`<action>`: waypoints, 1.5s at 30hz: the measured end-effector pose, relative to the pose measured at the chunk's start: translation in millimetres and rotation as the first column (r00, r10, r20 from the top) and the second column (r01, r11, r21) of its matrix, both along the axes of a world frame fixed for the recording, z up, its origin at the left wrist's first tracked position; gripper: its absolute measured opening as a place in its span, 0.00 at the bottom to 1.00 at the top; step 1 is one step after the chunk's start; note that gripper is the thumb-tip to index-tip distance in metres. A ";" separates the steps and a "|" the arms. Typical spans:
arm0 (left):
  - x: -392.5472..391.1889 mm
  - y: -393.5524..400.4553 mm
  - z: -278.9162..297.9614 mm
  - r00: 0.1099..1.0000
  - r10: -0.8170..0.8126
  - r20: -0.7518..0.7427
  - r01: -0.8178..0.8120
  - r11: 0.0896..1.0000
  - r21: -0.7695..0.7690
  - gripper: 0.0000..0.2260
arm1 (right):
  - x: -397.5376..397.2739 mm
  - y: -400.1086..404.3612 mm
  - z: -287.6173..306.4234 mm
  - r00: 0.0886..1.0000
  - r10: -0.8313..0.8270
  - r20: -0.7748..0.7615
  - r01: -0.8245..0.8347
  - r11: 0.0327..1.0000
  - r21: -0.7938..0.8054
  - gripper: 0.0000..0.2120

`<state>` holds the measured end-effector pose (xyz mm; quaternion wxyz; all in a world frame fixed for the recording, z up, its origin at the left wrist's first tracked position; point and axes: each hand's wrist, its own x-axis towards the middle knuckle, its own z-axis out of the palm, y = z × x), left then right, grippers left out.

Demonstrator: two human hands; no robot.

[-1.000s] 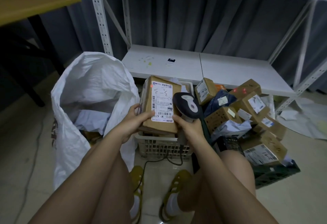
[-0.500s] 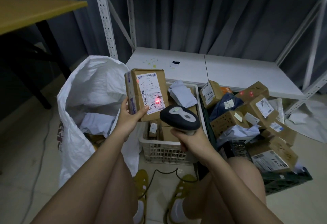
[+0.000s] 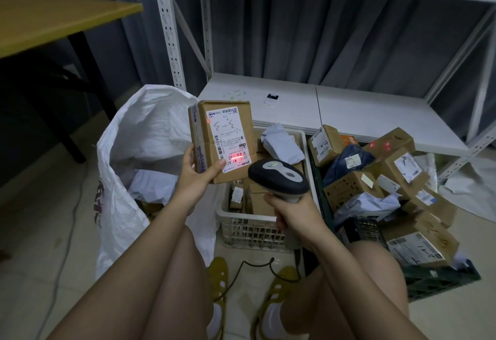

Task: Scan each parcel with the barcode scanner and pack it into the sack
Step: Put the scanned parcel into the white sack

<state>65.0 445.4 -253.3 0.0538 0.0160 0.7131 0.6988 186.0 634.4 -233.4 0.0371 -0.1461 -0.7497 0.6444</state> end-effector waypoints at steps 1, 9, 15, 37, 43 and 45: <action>-0.2 -1.5 0.3 1.000 0.001 -0.006 -0.001 1.000 0.001 0.44 | -0.5 -0.9 -0.6 1.000 0.000 0.010 0.000 1.000 -0.006 0.12; -2.9 -17.3 -1.9 1.000 0.019 -0.012 -0.019 1.000 -0.024 0.48 | -9.6 -14.1 2.1 0.999 0.026 0.038 -0.025 0.999 -0.038 0.10; -8.0 -47.1 5.9 0.985 0.162 -0.052 -0.165 0.984 -0.062 0.43 | -35.8 -28.0 -1.6 0.999 0.006 0.034 -0.002 0.992 -0.127 0.13; -111.9 -83.7 -27.7 0.989 0.086 0.123 0.139 -0.216 -0.966 0.34 | -265.0 -95.2 -60.9 0.996 -0.086 0.024 0.085 0.996 0.041 0.19; -182.5 -106.4 -66.8 0.999 0.022 -0.025 -0.025 0.006 -1.000 0.34 | -257.9 -89.0 -18.8 0.981 0.023 -0.194 -0.012 0.998 0.061 0.05; -203.2 -112.8 -75.3 0.999 0.016 -0.048 -0.050 0.182 -0.982 0.32 | -266.0 -88.8 -18.8 0.975 0.034 -0.221 -0.022 0.998 0.059 0.04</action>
